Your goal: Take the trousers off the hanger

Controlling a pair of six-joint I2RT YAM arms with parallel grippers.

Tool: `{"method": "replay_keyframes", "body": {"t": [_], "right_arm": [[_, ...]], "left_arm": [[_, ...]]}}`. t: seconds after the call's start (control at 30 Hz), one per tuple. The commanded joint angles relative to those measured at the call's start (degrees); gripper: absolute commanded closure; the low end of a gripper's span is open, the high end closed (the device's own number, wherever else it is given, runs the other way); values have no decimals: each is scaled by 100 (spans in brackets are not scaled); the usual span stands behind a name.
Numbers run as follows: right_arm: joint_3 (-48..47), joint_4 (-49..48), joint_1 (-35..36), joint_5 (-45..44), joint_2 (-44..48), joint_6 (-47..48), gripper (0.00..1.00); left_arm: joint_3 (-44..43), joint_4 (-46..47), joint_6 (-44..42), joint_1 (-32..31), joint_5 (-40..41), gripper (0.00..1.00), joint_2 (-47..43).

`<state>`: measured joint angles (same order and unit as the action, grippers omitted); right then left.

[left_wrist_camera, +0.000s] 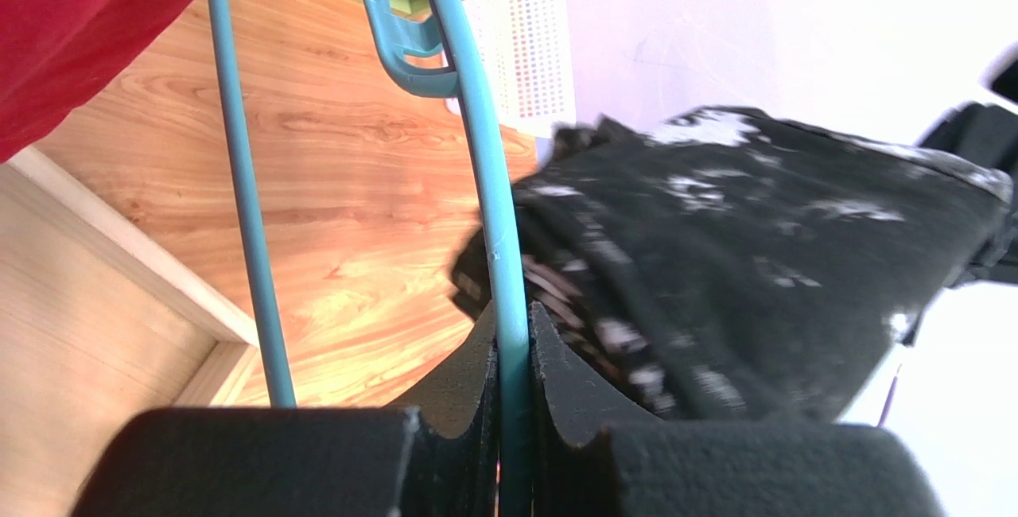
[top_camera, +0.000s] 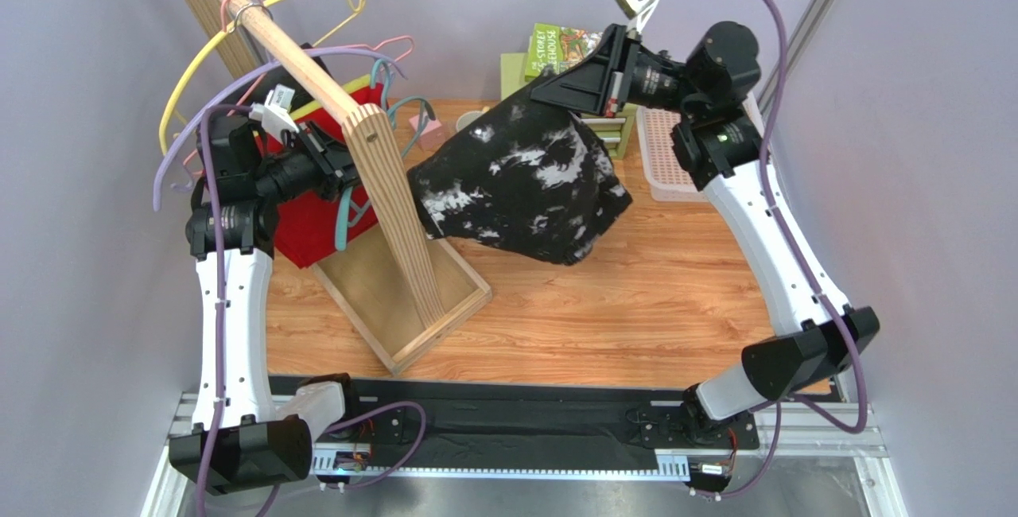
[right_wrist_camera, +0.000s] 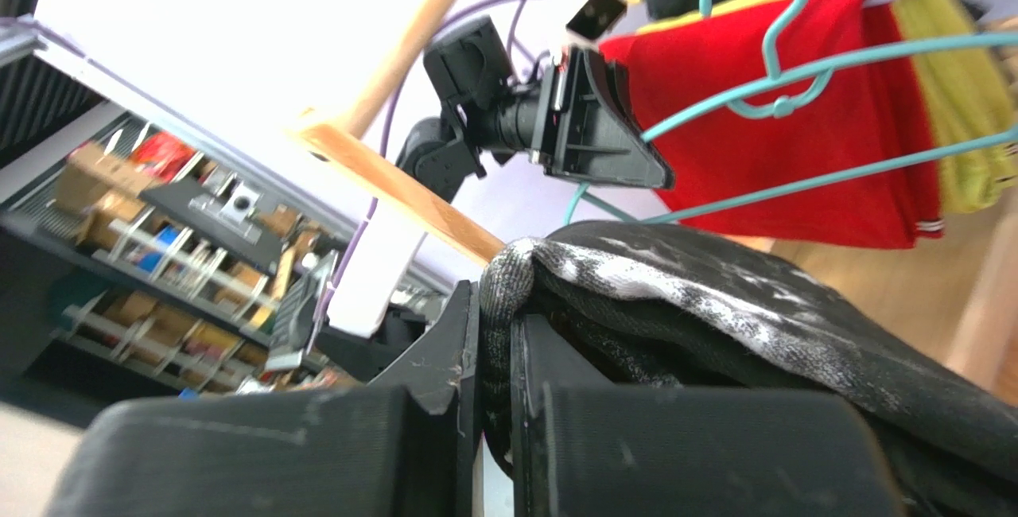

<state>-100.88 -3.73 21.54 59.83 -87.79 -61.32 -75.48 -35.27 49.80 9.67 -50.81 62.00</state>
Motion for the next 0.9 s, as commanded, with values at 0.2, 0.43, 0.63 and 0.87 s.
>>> {"method": "replay_keyframes", "body": {"t": [0.2,0.43,0.63,0.87], "right_arm": [[-590,1784,-966,-1710,702,146,100],[-880,3795,-1714,-3623,684,156,100],[-582,4222,-2373,-4638,658,-362,100],[-951,4126,-2874,-4612,158,-776,100]], "left_arm": [[-142,-402,-207,-18,246,100,85],[-2,-639,-392,-184,449,100,-82],[-133,-938,-743,-430,616,100,-179],[-221,-1035,-981,-774,730,100,-179]]}}
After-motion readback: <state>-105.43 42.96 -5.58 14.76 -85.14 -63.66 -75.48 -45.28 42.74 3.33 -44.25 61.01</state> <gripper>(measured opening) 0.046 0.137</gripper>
